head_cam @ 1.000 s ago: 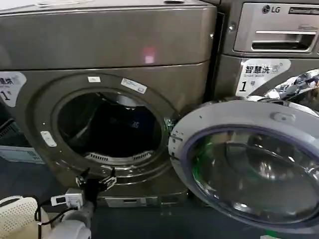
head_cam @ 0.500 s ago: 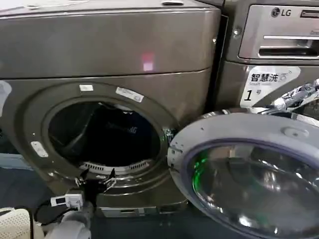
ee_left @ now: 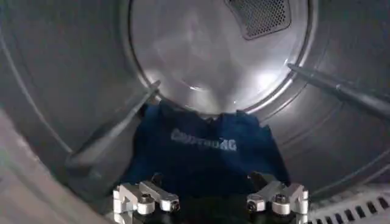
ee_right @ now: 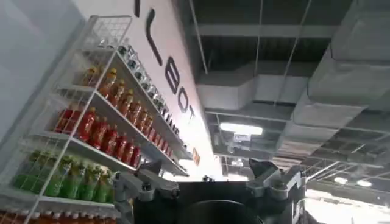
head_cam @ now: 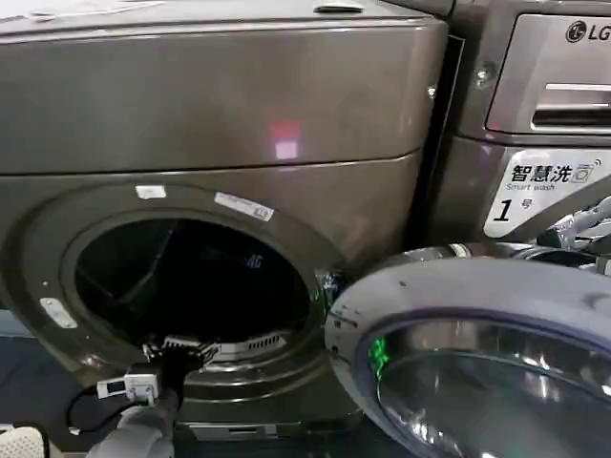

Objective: Grasp the clothes from the dryer.

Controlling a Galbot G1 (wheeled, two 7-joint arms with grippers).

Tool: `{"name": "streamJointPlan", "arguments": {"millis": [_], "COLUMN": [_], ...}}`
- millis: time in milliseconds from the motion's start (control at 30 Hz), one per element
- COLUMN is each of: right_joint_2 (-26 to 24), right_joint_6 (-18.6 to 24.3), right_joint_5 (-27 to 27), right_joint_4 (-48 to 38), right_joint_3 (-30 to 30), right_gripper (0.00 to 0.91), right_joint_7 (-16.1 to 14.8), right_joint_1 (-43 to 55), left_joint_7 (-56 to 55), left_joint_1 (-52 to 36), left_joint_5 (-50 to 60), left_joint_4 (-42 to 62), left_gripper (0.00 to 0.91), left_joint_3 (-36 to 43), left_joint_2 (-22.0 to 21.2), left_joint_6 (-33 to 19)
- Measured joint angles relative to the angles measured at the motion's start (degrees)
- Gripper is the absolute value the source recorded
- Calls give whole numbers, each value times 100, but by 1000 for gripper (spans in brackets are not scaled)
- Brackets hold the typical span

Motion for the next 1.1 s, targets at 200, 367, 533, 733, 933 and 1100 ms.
{"name": "streamJointPlan", "arguments": {"millis": [200, 367, 533, 733, 933, 1100], "right_joint_2": [-5, -9, -18, -26, -33, -22], "right_joint_6": [42, 51, 83, 87, 88, 95], "right_joint_5": [6, 28, 64, 109, 126, 128], "right_joint_4": [5, 5, -8, 21, 27, 36], "right_joint_3": [-4, 8, 34, 46, 56, 32], "right_gripper": [907, 907, 907, 907, 907, 907], "right_joint_7": [6, 8, -1, -2, -2, -3], "right_joint_1": [-8, -29, -72, -97, -113, -94], "left_joint_7": [39, 134, 257, 364, 443, 484], "left_joint_1": [-408, -854, -1398, -2098, -2793, -3331], "left_joint_5": [89, 214, 290, 399, 520, 615], "left_joint_4": [381, 875, 1563, 2477, 3450, 4225], "left_gripper": [907, 907, 907, 907, 907, 907], "left_joint_3": [-3, -17, -77, -62, -41, -30], "left_joint_2": [14, 4, 15, -15, -41, -108], "left_joint_6": [0, -58, -564, -1065, -1431, -1638]}}
